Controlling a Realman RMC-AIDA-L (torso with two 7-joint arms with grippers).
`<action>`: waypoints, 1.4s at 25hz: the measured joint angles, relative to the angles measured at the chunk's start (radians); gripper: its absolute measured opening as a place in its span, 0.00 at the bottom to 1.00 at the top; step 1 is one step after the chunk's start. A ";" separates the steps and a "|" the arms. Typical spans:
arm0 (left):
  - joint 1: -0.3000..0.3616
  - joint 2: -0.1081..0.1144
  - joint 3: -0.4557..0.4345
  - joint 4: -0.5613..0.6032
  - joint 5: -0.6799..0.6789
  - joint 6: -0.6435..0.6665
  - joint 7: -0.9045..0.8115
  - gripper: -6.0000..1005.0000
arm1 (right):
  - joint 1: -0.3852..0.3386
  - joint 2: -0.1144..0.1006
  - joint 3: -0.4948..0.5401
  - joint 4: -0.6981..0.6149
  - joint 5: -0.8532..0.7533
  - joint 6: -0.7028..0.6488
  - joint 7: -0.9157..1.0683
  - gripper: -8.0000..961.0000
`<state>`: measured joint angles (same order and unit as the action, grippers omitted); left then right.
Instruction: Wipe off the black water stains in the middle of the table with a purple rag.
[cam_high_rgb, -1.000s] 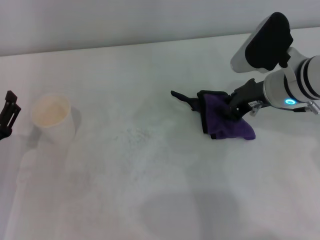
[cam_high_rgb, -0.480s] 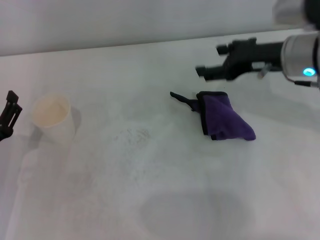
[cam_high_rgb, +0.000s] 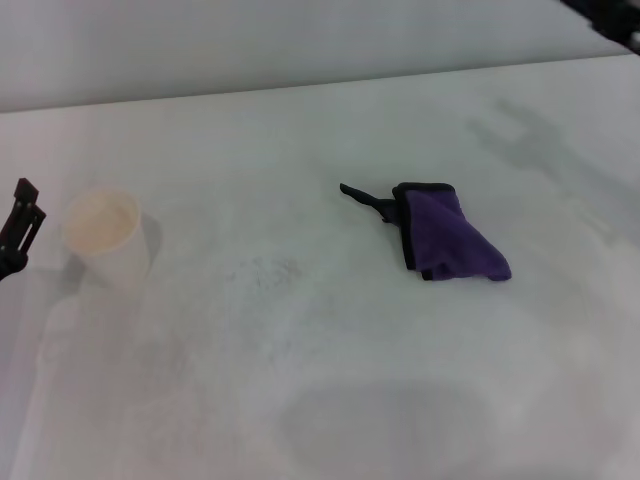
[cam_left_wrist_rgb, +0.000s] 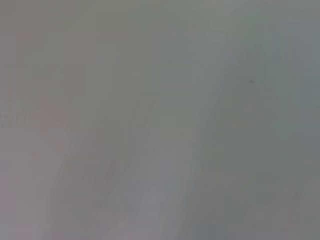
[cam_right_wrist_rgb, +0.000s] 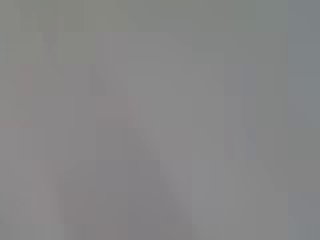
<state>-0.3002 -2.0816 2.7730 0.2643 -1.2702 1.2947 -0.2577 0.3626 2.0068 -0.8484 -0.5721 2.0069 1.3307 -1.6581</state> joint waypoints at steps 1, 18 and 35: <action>0.000 0.000 -0.001 0.000 -0.002 0.000 0.000 0.88 | -0.001 0.000 0.030 0.060 0.031 0.003 -0.079 0.91; -0.026 -0.002 -0.001 -0.006 -0.003 -0.059 0.000 0.88 | 0.011 0.006 0.277 0.590 0.196 -0.176 -1.238 0.90; -0.074 -0.002 -0.001 -0.005 -0.002 -0.105 0.000 0.88 | 0.005 0.006 0.281 0.617 0.202 -0.179 -1.166 0.90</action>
<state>-0.3737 -2.0838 2.7724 0.2590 -1.2717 1.1898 -0.2577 0.3680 2.0126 -0.5678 0.0450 2.2088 1.1512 -2.8241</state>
